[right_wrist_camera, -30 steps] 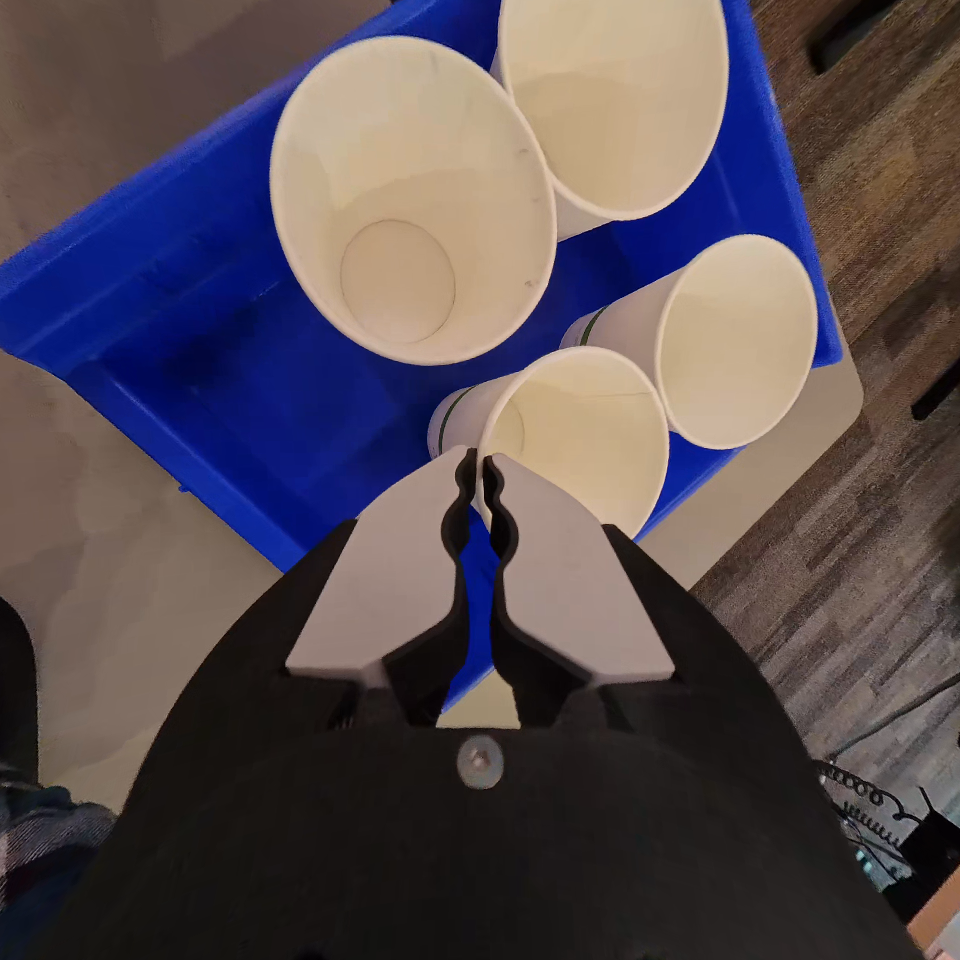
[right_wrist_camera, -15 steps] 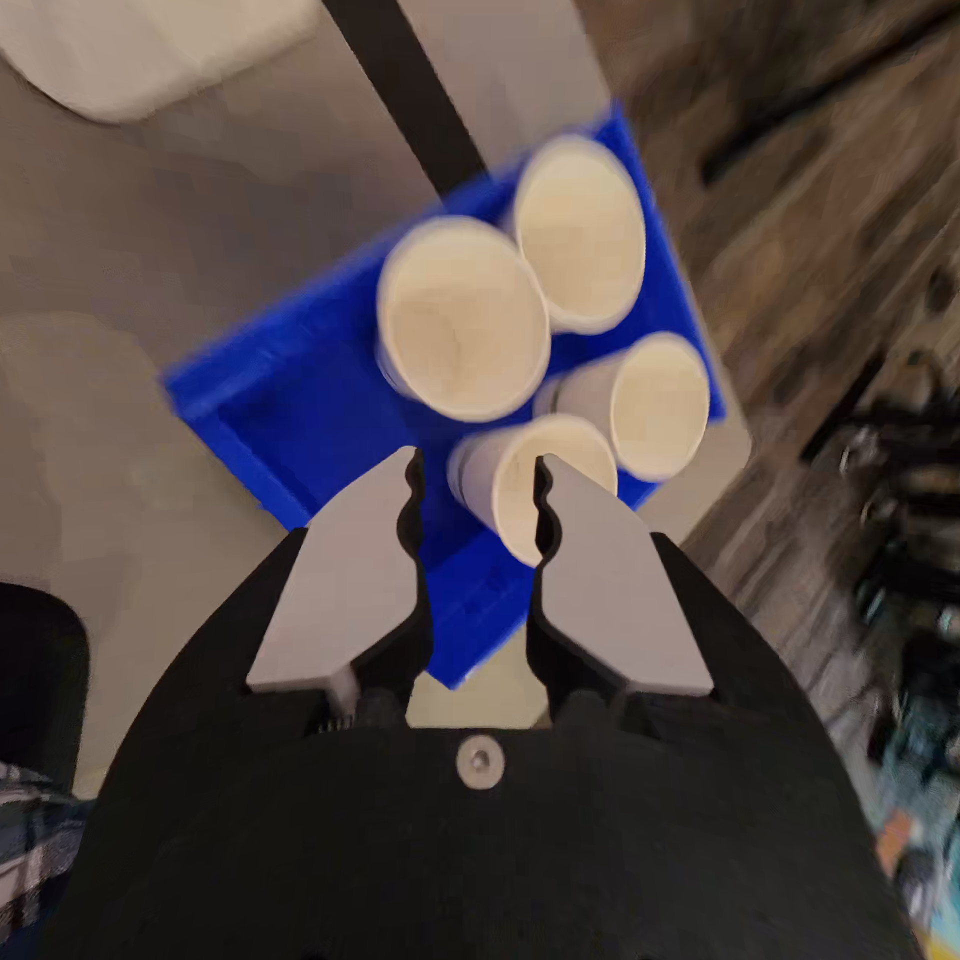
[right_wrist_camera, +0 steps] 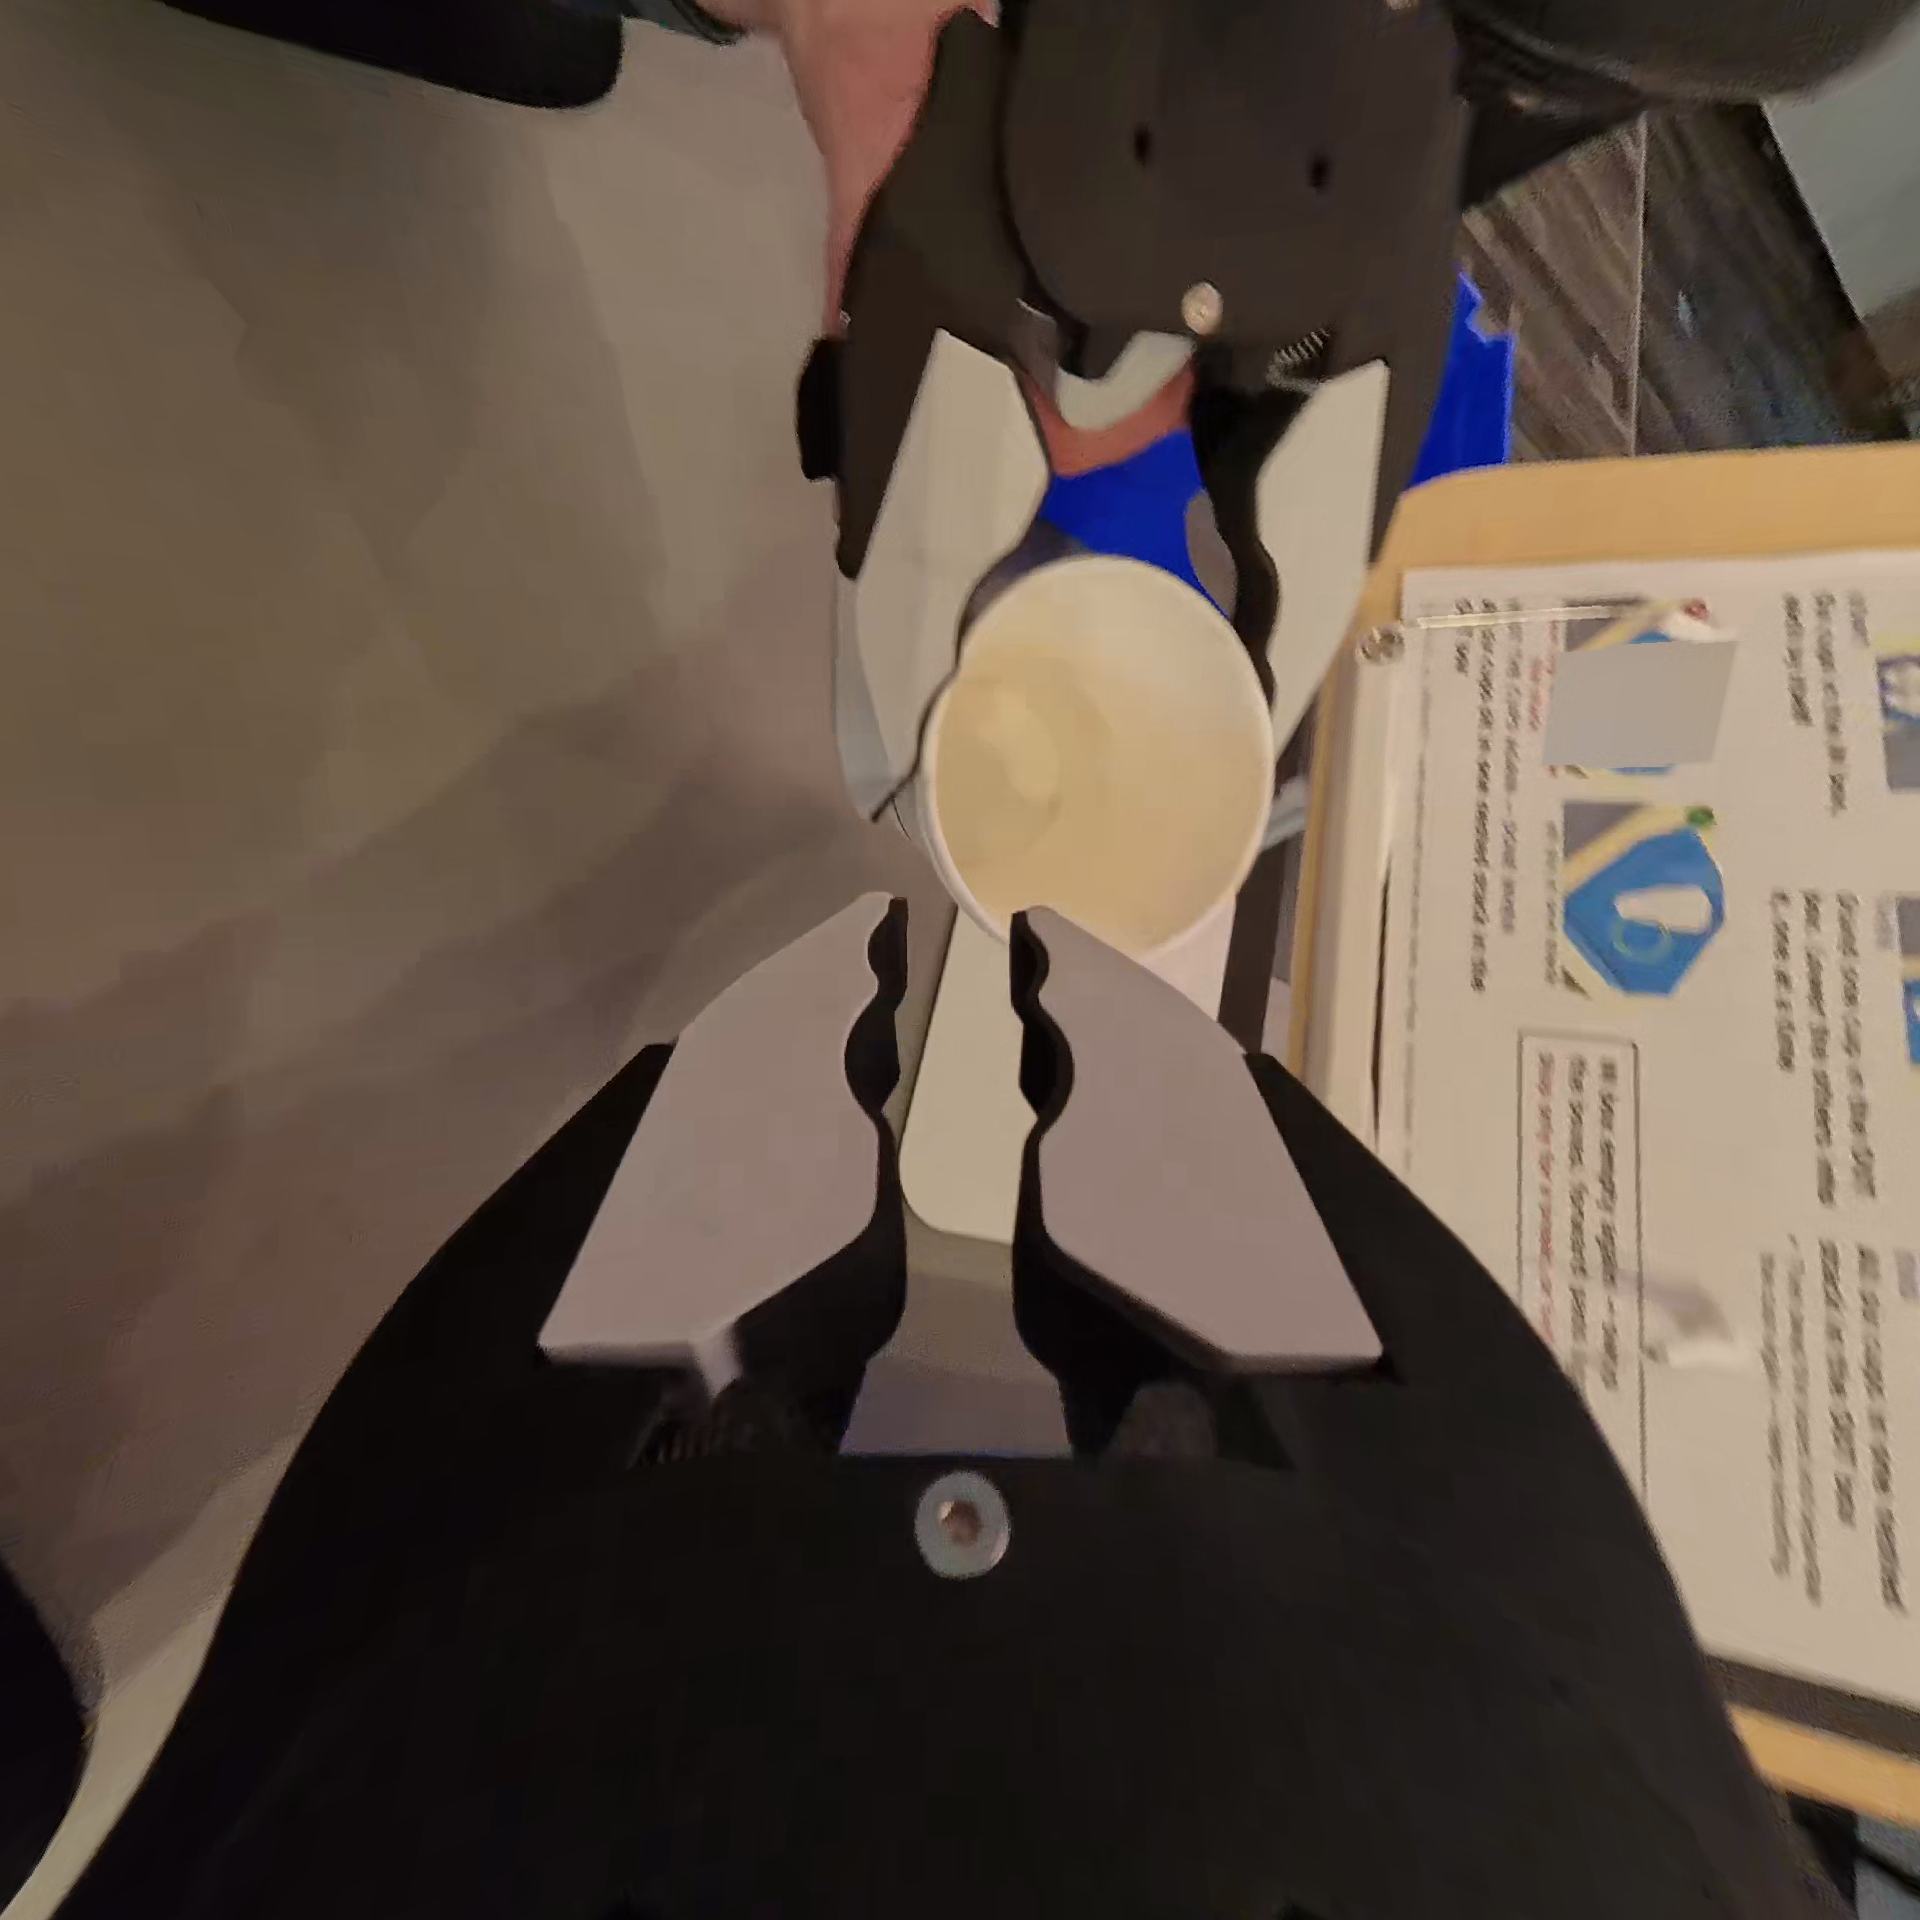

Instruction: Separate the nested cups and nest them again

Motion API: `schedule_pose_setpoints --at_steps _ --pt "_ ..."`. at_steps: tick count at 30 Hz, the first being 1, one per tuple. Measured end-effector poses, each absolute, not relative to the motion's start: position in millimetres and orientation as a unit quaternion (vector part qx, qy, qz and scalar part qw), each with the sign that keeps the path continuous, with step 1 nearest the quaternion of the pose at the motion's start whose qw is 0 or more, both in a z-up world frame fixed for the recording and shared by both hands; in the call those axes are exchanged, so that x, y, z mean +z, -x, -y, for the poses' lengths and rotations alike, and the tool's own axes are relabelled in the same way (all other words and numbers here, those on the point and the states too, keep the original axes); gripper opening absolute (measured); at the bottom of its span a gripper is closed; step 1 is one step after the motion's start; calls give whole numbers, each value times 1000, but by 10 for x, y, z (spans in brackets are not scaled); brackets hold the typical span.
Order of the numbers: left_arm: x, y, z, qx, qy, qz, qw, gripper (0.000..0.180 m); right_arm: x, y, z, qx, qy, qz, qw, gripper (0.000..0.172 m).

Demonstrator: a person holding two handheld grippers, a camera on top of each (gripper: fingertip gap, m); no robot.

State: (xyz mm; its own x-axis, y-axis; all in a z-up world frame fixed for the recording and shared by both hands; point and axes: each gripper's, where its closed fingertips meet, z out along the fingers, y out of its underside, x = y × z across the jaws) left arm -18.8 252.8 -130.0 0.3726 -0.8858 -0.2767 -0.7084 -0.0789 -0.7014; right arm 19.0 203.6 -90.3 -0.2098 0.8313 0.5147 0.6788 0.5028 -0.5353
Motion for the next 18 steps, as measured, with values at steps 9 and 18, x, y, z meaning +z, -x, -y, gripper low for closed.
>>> schedule_pose_setpoints --at_steps 9,18 --pt "-1338 133 -2463 -116 722 -560 390 101 -1232 1 -2020 81 477 795 364 10" --pt "-1350 133 -2451 -113 719 -566 387 101 -1250 25 -2018 93 472 797 366 3"
